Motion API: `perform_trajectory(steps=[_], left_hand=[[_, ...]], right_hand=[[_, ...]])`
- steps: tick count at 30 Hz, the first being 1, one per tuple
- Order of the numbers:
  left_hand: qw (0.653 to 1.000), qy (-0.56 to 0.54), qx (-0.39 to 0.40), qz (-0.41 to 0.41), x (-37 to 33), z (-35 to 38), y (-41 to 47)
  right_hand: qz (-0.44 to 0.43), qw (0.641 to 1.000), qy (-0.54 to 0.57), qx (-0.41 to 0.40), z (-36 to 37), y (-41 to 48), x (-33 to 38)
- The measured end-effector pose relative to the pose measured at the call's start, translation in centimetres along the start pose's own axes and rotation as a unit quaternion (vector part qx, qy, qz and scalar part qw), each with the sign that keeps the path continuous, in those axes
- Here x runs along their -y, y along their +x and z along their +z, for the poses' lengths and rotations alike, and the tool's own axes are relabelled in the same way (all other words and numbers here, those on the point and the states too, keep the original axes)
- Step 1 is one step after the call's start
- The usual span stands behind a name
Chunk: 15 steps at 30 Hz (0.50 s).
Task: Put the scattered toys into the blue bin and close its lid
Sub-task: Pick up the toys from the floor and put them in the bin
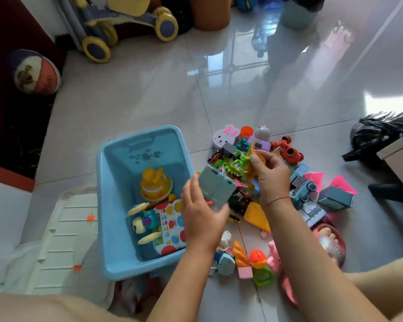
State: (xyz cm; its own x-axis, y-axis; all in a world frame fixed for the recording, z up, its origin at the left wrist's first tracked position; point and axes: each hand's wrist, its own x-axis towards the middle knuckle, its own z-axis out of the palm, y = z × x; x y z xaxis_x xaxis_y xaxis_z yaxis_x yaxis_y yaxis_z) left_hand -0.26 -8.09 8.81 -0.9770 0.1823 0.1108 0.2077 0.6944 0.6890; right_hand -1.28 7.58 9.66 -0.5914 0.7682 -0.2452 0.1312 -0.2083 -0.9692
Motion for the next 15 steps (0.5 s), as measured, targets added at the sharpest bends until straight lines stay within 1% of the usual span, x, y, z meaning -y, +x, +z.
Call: perform_trajectory(steps=[2, 4, 5, 7, 9, 11, 12, 14, 15], left_hand=[[0.995, 0.023, -0.071, -0.071, 1.8, -2.1, 0.8], [0.983, 0.05, -0.105, -0.143, 4.0, -3.7, 1.4], [0.977, 0.064, -0.104, -0.174, 5.0, -4.2, 1.6], [0.97, 0.084, -0.093, -0.21, 6.5, -4.8, 1.8], [0.967, 0.085, -0.091, -0.222, 7.1, -4.8, 1.7], [0.97, 0.09, -0.093, -0.205, 6.9, -4.2, 1.4], [0.974, 0.095, -0.099, -0.179, 6.5, -3.7, 1.2], [0.984, 0.098, -0.111, -0.097, 5.4, -2.0, 0.3], [0.989, 0.101, -0.103, -0.043, 4.9, -1.0, -0.5]], right_hand=[[0.015, 0.998, 0.01, 0.067, 2.9, -2.1, 0.4], [0.026, 0.989, -0.009, 0.145, 5.6, -4.4, 0.3], [0.032, 0.983, -0.023, 0.179, 6.6, -5.4, 0.1], [0.039, 0.97, -0.065, 0.23, 7.7, -6.5, -0.6], [0.033, 0.961, -0.116, 0.25, 7.4, -6.6, -1.2], [0.016, 0.958, -0.148, 0.245, 5.8, -5.9, -1.7], [0.008, 0.959, -0.164, 0.229, 4.6, -5.3, -2.2], [0.009, 0.961, -0.208, 0.18, 1.5, -4.3, -3.7], [0.029, 0.962, -0.225, 0.154, -0.2, -3.9, -4.8]])
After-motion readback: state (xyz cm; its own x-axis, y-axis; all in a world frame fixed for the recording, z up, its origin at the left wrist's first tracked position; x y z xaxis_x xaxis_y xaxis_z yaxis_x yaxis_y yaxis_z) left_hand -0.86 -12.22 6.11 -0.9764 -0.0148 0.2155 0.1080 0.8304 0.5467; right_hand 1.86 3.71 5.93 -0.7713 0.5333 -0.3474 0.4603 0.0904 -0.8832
